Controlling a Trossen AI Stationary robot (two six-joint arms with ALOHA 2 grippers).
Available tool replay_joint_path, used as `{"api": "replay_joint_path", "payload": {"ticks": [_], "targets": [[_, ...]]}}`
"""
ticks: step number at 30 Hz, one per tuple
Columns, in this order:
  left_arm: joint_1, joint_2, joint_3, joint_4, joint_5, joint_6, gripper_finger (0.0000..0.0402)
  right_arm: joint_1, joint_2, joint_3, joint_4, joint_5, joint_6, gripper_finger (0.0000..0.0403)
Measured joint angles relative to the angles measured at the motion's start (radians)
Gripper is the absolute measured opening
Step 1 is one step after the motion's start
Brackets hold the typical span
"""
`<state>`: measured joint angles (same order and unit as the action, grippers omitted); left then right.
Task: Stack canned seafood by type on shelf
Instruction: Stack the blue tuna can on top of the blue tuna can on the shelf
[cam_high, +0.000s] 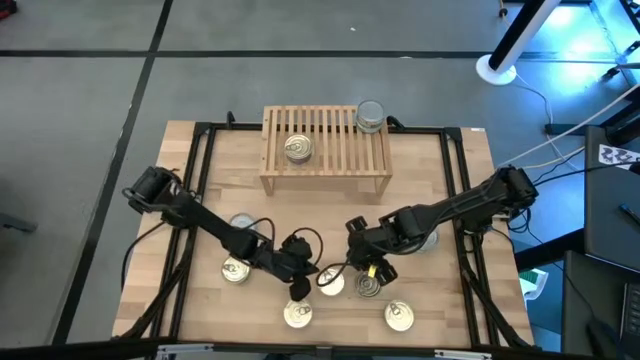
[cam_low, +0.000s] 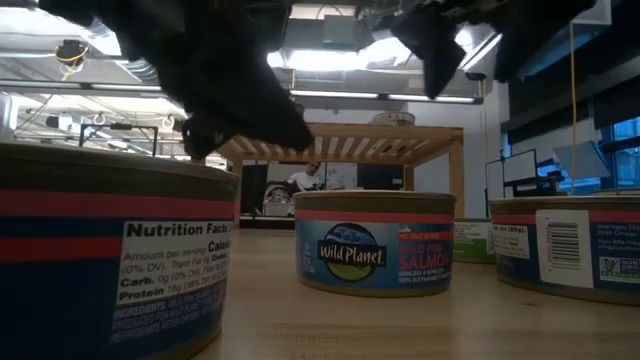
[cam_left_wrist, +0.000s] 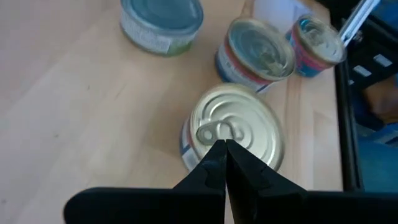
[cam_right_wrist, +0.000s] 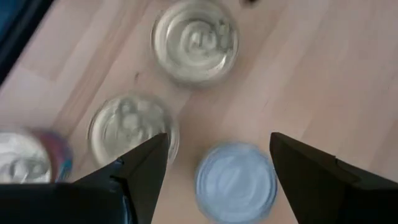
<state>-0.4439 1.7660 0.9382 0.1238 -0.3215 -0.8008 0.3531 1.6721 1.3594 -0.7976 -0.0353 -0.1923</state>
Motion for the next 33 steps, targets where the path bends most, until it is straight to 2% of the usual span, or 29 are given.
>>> {"api": "replay_joint_path", "payload": {"ticks": [6, 17, 22, 27, 30, 33], "targets": [[-0.009, 0.048, 0.0, 0.111, 0.008, 0.002, 0.0, 0.0, 0.015, 0.0, 0.074, 0.006, -0.074, 0.0282], [-0.02, 0.044, 0.0, 0.158, 0.018, 0.051, 0.0005, 0.0, 0.015, 0.0, 0.124, 0.026, -0.082, 0.0282], [-0.002, 0.044, 0.0, 0.124, 0.021, 0.008, 0.0059, 0.0, 0.015, 0.0, 0.124, 0.025, -0.082, 0.0282], [0.03, 0.044, 0.0, 0.011, 0.025, -0.135, 0.0128, 0.0, 0.015, 0.0, 0.125, 0.025, -0.082, 0.0282], [0.049, 0.044, 0.0, -0.039, 0.043, -0.243, 0.0149, 0.0, 0.015, 0.0, 0.126, 0.025, -0.083, 0.0282], [0.061, 0.044, 0.0, -0.022, 0.11, -0.295, 0.0156, 0.0, 0.015, 0.0, 0.128, 0.025, -0.086, 0.0282]]}}
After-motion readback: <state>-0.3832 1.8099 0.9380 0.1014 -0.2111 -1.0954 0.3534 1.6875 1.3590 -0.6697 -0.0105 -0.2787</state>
